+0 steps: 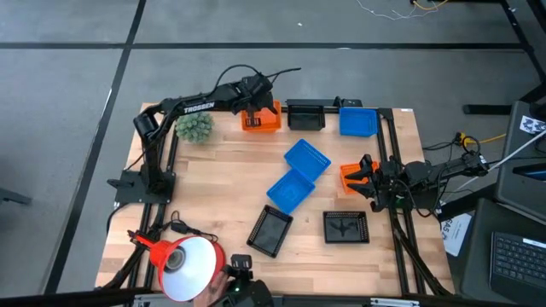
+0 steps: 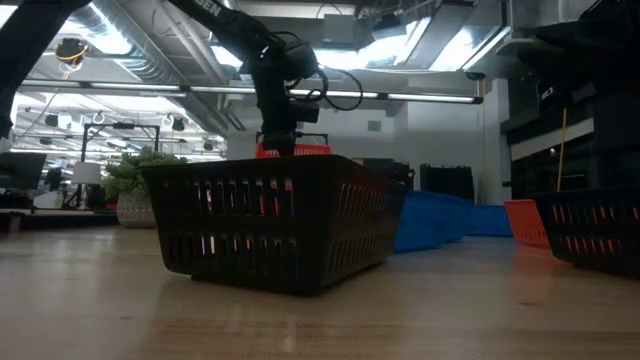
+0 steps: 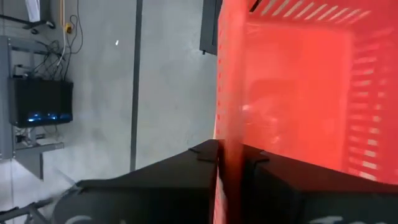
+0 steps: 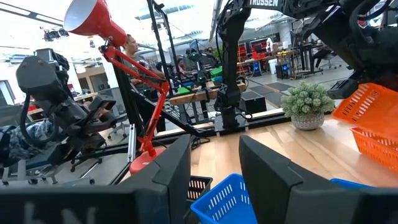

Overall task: Stack baskets by color
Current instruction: Stack the bottom left orange bin on the top left orange bin

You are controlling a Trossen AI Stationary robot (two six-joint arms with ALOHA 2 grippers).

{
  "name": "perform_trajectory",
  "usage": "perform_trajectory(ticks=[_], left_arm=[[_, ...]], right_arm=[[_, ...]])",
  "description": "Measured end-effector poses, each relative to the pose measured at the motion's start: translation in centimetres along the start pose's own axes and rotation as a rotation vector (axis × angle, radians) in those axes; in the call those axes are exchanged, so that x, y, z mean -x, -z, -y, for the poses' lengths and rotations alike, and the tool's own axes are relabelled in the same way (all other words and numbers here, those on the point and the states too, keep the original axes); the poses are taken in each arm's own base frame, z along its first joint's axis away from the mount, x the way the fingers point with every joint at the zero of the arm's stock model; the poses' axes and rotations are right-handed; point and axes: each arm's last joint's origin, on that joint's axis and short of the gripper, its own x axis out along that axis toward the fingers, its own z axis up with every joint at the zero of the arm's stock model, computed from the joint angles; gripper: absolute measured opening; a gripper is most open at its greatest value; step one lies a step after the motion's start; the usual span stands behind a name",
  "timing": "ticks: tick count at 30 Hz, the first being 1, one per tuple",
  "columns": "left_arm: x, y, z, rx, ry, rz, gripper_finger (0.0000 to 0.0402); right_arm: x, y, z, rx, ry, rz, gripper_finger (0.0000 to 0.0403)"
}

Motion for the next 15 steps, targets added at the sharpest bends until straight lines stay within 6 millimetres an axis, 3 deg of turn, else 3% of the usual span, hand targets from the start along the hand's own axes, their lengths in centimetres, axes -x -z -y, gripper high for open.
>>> perform_trajectory(ticks=[9, 15], left_arm=[[-0.16, 0.22, -0.33, 0.012, -0.007, -0.003, 0.0059], [-0.22, 0.14, -0.59, 0.025, -0.022, 0.011, 0.0069]], right_arm=[[0.0, 0.22, 0.04, -0.001, 0.004, -0.023, 0.0137], [0.0, 0.26, 0.05, 0.0, 0.005, -0.027, 0.0137]])
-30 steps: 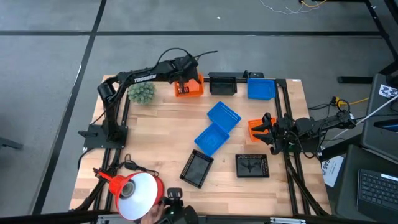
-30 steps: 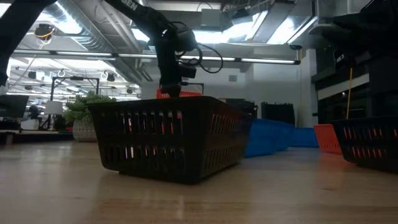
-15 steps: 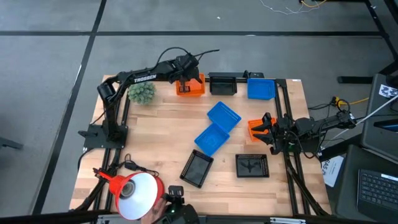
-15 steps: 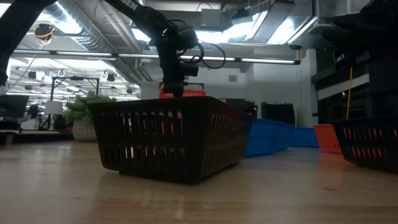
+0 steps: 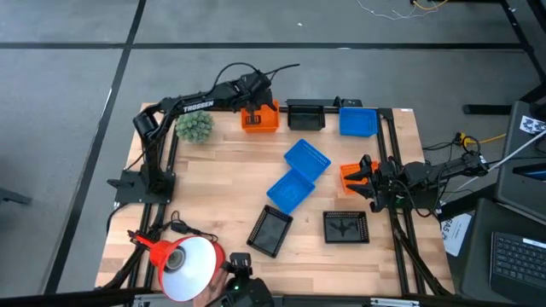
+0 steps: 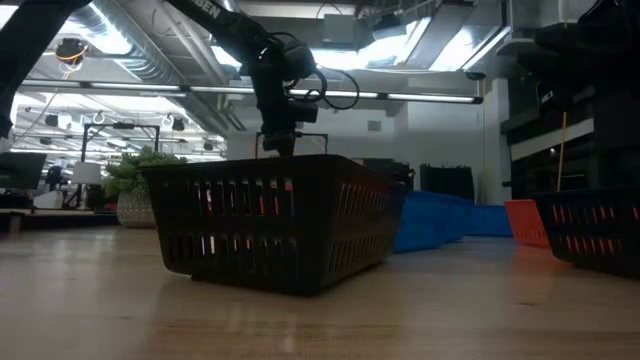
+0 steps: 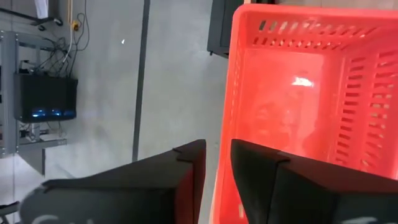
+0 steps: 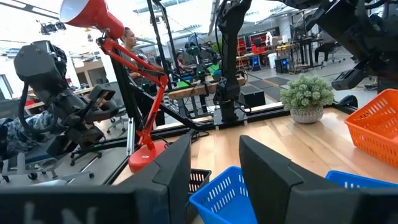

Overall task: Stack baskets by color
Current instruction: Stack the bottom left orange bin on the top left orange bin

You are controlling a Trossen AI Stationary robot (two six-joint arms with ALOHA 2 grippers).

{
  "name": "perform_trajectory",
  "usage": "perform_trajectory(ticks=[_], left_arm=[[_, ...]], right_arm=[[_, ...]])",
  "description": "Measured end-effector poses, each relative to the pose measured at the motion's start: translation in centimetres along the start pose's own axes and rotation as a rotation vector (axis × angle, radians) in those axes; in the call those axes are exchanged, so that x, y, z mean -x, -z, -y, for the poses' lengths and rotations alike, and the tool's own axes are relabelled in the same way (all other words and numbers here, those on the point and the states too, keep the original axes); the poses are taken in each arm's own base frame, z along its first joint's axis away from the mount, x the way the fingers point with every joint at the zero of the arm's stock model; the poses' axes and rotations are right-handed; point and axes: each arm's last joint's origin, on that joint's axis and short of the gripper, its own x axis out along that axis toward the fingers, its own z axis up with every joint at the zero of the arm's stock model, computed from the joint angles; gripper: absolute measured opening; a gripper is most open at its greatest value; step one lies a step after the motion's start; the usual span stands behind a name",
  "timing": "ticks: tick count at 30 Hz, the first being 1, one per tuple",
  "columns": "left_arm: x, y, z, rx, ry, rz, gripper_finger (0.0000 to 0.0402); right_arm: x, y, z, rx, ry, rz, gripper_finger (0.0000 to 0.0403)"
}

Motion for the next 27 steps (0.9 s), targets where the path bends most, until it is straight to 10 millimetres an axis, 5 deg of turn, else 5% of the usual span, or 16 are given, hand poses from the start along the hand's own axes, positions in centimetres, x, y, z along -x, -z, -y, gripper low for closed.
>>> perform_trajectory(ticks=[10, 17, 27], left_arm=[[0.3, -1.3, -0.4, 0.212, -0.067, 0.109, 0.007], [-0.6, -1.7, 0.9, 0.246, -0.23, 0.014, 0.0069], [-0.2, -2.6, 4.2, 0.004, -0.163, 0.025, 0.0046]], right_arm=[[0.0, 0.0, 0.0, 0.001, 0.0, 0.0, 0.0137], [0.0, 0.0, 0.0, 0.002, 0.0, 0.0, 0.0137], [0.0, 0.1, 0.0, -0.023, 0.002, -0.009, 0.0137]])
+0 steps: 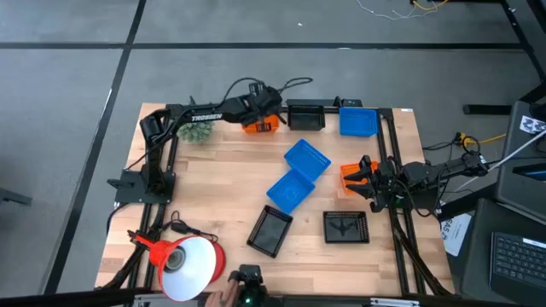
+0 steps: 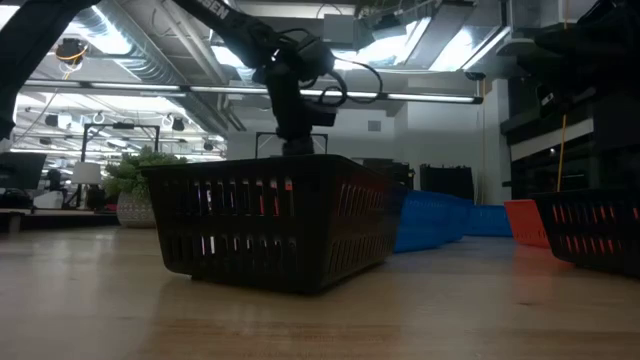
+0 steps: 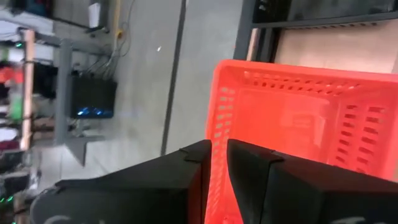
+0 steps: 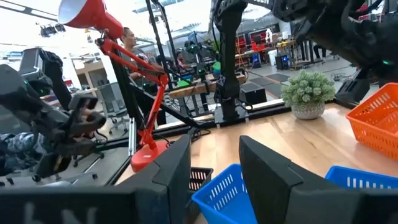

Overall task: Stack baskets by color
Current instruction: Stack the bottom left orange bin on the top left orange bin

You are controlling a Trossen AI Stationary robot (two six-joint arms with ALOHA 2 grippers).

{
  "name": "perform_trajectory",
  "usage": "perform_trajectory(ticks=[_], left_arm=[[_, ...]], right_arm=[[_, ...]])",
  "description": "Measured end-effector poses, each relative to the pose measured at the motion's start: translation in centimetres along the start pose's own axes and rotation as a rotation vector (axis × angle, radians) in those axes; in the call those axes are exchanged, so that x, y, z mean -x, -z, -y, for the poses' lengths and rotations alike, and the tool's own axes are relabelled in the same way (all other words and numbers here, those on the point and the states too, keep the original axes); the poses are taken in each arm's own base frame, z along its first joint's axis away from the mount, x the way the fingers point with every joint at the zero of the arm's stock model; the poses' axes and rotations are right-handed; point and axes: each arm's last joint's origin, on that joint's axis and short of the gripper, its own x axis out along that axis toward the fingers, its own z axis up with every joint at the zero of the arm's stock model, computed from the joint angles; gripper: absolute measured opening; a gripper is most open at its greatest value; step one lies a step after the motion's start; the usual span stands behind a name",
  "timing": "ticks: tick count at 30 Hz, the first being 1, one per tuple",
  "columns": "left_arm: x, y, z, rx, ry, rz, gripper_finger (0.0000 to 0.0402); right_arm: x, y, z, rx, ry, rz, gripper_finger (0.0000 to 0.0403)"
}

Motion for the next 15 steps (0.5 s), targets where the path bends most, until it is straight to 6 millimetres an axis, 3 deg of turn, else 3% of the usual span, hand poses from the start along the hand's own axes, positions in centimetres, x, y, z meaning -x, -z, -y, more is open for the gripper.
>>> perform_trajectory(ticks=[9, 15], left_arm=[[-2.5, 2.4, -1.2, 0.114, -0.02, -0.019, 0.0047], [-3.1, 2.6, -1.6, 0.142, -0.055, -0.011, 0.0045]], right_arm=[[0.0, 0.0, 0.0, 0.003, 0.001, -0.005, 0.0137], [0.0, 0.1, 0.0, 0.005, 0.001, -0.006, 0.0137]])
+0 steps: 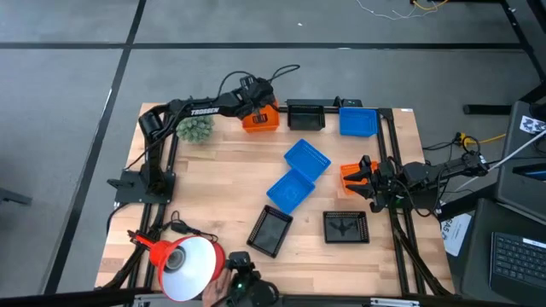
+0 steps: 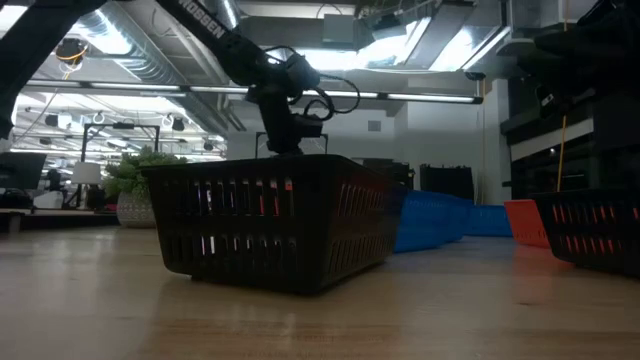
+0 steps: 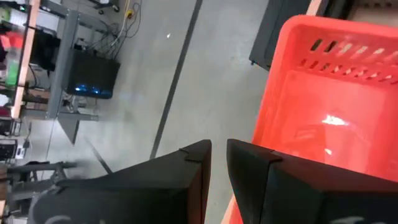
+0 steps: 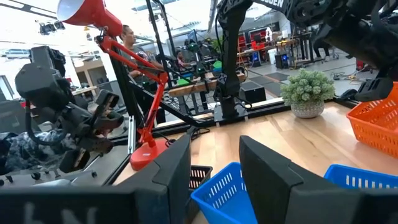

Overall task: Stack baskets by color
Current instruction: Stack the bottom left orange bin on the top left orange bin, then move the right orange bin to the top left of the table

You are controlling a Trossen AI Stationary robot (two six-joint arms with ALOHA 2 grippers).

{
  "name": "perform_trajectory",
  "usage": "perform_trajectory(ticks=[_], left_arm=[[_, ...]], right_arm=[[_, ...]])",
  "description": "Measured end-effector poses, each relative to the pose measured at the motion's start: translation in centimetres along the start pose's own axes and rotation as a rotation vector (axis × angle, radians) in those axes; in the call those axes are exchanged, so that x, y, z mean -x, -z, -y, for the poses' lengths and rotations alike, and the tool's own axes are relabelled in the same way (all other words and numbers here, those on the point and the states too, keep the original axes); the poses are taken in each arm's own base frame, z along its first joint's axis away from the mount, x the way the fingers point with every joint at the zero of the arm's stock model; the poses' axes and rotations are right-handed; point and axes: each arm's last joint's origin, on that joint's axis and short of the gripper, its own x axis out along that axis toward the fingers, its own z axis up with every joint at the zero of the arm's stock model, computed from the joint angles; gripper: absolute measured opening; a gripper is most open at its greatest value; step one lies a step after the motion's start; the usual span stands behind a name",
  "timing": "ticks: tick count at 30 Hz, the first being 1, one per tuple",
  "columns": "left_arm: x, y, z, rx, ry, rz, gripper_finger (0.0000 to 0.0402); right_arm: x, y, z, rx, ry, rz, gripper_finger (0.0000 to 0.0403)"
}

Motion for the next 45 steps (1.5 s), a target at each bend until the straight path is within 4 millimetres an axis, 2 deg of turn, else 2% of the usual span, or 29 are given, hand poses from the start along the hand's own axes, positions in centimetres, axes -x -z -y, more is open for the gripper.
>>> perform_trajectory(ticks=[8, 13, 18, 23, 29, 31, 34, 39, 42, 45], left_arm=[[0.3, -0.7, 0.2, -0.011, -0.013, 0.049, 0.0044], [-1.2, -0.1, 1.2, -0.013, 0.007, 0.016, 0.0044], [-2.9, 0.6, 3.3, -0.047, 0.04, -0.034, 0.0044], [-2.6, 0.1, 3.5, -0.039, 0.01, -0.01, 0.0044], [-1.9, -1.3, 2.7, -0.034, -0.013, 0.025, 0.0044], [-1.3, -2.1, 2.9, -0.026, -0.013, 0.044, 0.0044], [0.7, -4.2, 3.5, -0.015, 0.016, 0.084, 0.0044], [5.9, -6.8, 5.1, -0.049, 0.157, 0.044, 0.0044], [8.8, -6.8, 5.8, -0.065, 0.31, -0.056, 0.0044], [10.3, -5.9, 7.1, -0.08, 0.409, -0.16, 0.0044]], right_arm=[[0.0, 0.1, 0.0, 0.004, 0.001, -0.009, 0.0137], [0.0, 0.1, 0.0, 0.005, 0.002, -0.011, 0.0137], [0.0, 0.2, 0.0, 0.002, 0.004, -0.017, 0.0137], [0.0, 0.2, 0.0, 0.003, 0.004, -0.017, 0.0137], [0.0, 0.2, 0.0, 0.003, 0.003, -0.017, 0.0137], [0.0, 0.2, 0.0, 0.002, 0.004, -0.018, 0.0137], [0.0, 0.2, 0.0, 0.004, 0.004, -0.018, 0.0137], [0.0, 0.0, 0.0, -0.029, -0.001, 0.004, 0.0137], [0.0, -0.5, -0.1, -0.012, -0.011, 0.052, 0.0137], [0.1, -1.9, -0.4, 0.022, -0.013, 0.079, 0.0137]])
